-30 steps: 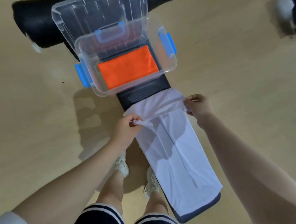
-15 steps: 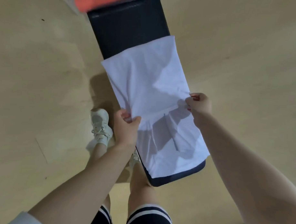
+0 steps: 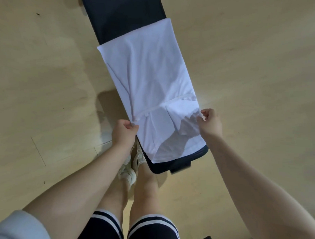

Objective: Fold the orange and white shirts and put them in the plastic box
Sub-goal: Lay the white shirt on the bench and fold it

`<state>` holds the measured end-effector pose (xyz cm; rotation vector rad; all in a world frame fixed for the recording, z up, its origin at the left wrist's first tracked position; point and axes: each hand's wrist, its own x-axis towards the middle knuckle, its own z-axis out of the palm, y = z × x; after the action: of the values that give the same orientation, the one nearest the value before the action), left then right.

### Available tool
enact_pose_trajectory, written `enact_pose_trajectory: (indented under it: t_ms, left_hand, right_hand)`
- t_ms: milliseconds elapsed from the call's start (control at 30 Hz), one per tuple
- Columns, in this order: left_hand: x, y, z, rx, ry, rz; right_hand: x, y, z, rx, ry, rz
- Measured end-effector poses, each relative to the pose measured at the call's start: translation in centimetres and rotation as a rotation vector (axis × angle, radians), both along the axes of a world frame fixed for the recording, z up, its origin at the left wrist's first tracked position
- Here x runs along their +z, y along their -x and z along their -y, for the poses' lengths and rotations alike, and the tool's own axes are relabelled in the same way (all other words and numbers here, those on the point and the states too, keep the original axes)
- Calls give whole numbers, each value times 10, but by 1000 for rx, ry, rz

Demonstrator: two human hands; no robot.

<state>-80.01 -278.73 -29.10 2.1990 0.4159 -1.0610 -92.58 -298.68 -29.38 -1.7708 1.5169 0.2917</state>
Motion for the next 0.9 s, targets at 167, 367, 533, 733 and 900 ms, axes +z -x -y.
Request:
enact_pose_trajectory:
  t_ms: [167, 367, 533, 733, 900]
  left_hand:
    - [-3, 47, -20, 37, 27, -152]
    - [-19, 99, -26, 136, -30, -188]
    - [-25, 116, -12, 273, -29, -143]
    - [-15, 113, -5, 259, 12, -223]
    - [28, 108, -10, 369, 131, -282]
  right_hand:
    - [-1, 51, -26, -95, -35, -84]
    - [-24, 70, -33, -222, -41, -48]
    - [-32, 67, -23, -366, -73, 3]
    - [-18, 69, -18, -415, -138, 82]
    - [13, 72, -11, -397, -133, 153]
